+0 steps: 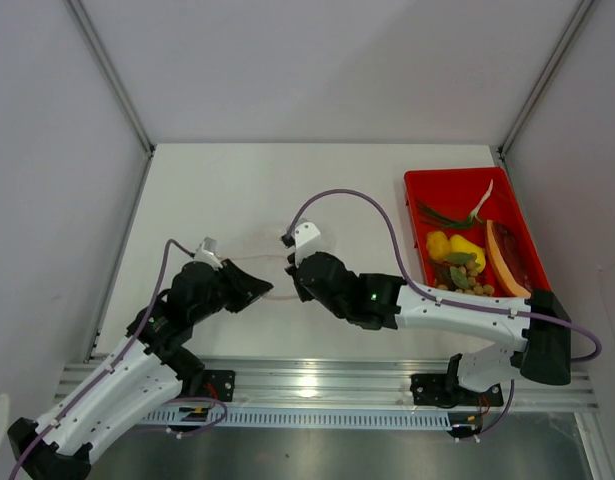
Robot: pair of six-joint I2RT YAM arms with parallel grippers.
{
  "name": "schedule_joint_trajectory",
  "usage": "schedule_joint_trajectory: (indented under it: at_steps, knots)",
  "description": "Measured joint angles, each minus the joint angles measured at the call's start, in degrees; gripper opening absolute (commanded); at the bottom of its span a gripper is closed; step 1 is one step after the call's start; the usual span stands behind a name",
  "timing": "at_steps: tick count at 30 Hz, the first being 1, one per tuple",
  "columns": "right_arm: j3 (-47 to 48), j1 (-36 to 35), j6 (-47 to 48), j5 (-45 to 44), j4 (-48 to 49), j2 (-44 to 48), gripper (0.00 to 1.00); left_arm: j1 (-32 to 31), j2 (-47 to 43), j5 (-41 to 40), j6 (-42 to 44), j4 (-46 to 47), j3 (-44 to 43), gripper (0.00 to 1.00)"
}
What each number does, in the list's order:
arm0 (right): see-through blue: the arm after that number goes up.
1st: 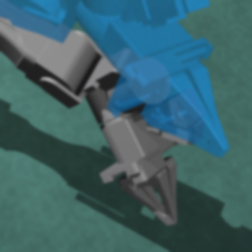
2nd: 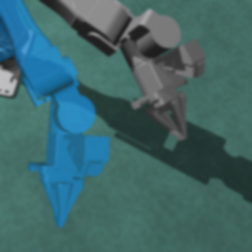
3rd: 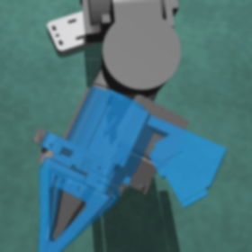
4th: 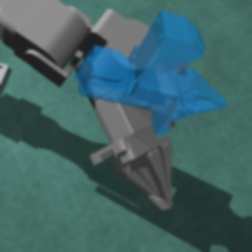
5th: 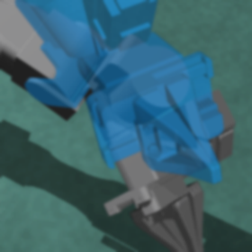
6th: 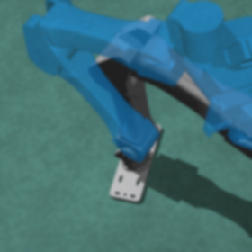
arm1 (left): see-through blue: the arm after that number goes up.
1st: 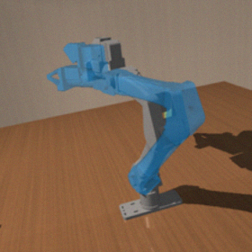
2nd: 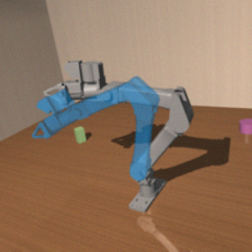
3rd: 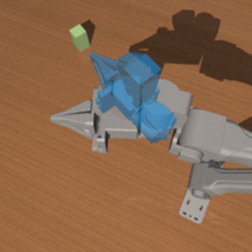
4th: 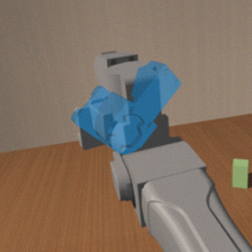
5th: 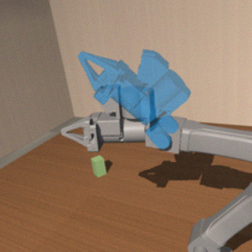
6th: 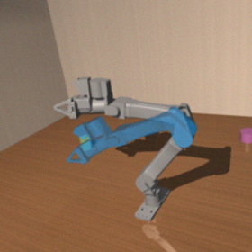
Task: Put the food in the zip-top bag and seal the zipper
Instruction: Open the zipper of the food storage bag at the center of the board.
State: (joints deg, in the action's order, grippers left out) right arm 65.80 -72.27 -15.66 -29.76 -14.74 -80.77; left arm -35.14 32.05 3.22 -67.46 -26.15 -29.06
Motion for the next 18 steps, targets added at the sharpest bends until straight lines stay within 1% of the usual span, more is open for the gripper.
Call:
schedule_joint_trajectory:
  at_steps: [1, 2, 3, 5, 7, 13, 16, 18]
  knots:
    - [0.0, 0.1, -0.5, 0.5, 0.0, 0.0, 0.00, 0.0, -0.2, -0.1, 0.5, 0.2, -0.1, 0.10]
    - [0.0, 0.5, -1.5, 1.4, 0.1, 0.0, 0.00, 0.0, -0.3, -0.1, 1.2, -0.2, -0.7, 0.02]
    - [0.0, 0.9, -2.2, 2.3, 0.0, 0.1, 0.00, 0.0, -0.3, -0.2, 2.5, -0.6, -1.8, 0.01]
    - [0.0, 2.3, -4.3, 4.3, 0.1, 0.3, 0.00, 0.0, 0.0, -0.6, 5.5, -1.9, -5.0, 0.01]
    - [0.0, 4.1, -6.2, 6.8, 0.2, 0.7, 0.00, 0.0, 0.9, -1.1, 10.3, -3.8, -10.5, 0.01]
    - [-0.1, 9.0, -12.3, 15.9, 3.3, 3.1, 0.00, 0.0, 9.0, -0.9, 24.0, -11.6, -34.6, 0.05]
    - [-1.1, 11.4, -15.5, 20.1, 6.1, 5.2, 0.00, 0.0, 13.2, 1.5, 28.9, -13.9, -41.0, 0.07]
    - [-2.9, 12.5, -17.2, 21.9, 7.2, 6.8, 0.00, 0.0, 16.2, 4.5, 31.0, -14.9, -41.9, 0.07]
